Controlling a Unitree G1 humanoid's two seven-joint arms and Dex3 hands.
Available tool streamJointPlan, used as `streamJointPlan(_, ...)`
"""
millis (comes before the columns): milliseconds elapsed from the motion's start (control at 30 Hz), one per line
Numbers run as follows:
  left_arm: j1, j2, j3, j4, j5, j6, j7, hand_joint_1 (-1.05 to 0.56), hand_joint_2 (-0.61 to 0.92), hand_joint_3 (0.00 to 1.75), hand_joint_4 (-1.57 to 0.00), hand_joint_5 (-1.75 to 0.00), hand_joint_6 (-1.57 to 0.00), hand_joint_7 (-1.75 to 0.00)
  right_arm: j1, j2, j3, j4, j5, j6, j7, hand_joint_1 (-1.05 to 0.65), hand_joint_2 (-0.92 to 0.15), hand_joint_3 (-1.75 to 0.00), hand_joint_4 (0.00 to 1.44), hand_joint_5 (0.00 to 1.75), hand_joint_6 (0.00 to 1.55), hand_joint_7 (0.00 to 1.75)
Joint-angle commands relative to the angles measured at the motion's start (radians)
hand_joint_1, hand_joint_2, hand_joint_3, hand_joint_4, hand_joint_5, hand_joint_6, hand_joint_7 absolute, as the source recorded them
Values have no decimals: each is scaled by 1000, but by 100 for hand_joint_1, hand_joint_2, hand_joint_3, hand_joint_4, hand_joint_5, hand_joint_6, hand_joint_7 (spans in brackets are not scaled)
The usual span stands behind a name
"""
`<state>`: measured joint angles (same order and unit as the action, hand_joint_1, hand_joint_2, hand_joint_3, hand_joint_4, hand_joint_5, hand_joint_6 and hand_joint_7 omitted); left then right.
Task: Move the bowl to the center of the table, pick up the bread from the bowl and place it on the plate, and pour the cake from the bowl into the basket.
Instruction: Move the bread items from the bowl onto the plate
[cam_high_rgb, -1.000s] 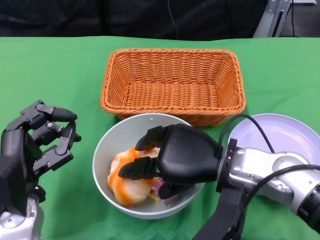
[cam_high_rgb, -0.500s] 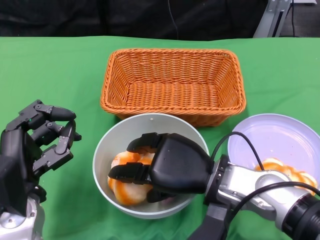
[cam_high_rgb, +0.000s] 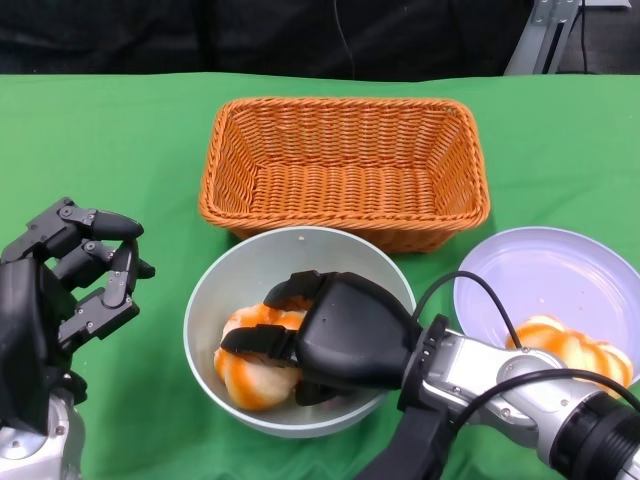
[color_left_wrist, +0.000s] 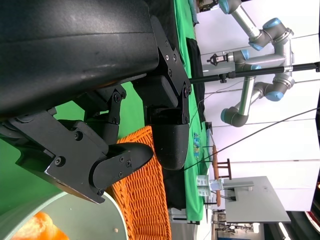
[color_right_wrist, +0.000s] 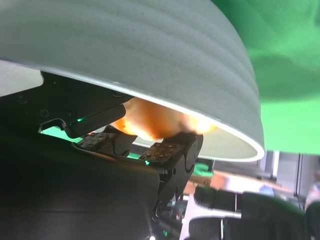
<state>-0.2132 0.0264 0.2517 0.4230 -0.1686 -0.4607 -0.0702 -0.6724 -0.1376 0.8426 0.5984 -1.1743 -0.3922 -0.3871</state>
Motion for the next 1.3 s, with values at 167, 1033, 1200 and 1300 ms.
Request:
streamJointPlan(167, 7, 27, 27, -12, -4, -10, 34, -10, 48, 109, -80, -144, -90, -111, -15, -7, 22, 16, -2, 30, 53, -79, -91, 0, 38, 66, 67, 0)
streamJointPlan(1033, 3, 26, 44, -14, -12, -35, 42, -7, 46, 114, -83, -144, -89, -110, -21, 70, 104, 181, 41, 21, -42, -38, -89, 0, 81, 54, 93, 2)
streamJointPlan(1200, 3, 25, 44, -9, -9, -39, 47, -9, 46, 114, -83, -144, -90, -110, -30, 73, 99, 219, 67, -24, -93, -35, -87, 0, 96, 46, 106, 5)
streamJointPlan(1300, 4, 22, 43, -12, -12, -30, 48, -10, 45, 112, -84, -142, -91, -107, -41, 68, 93, 236, 74, -41, -130, -34, -87, 0, 93, 69, 112, 2)
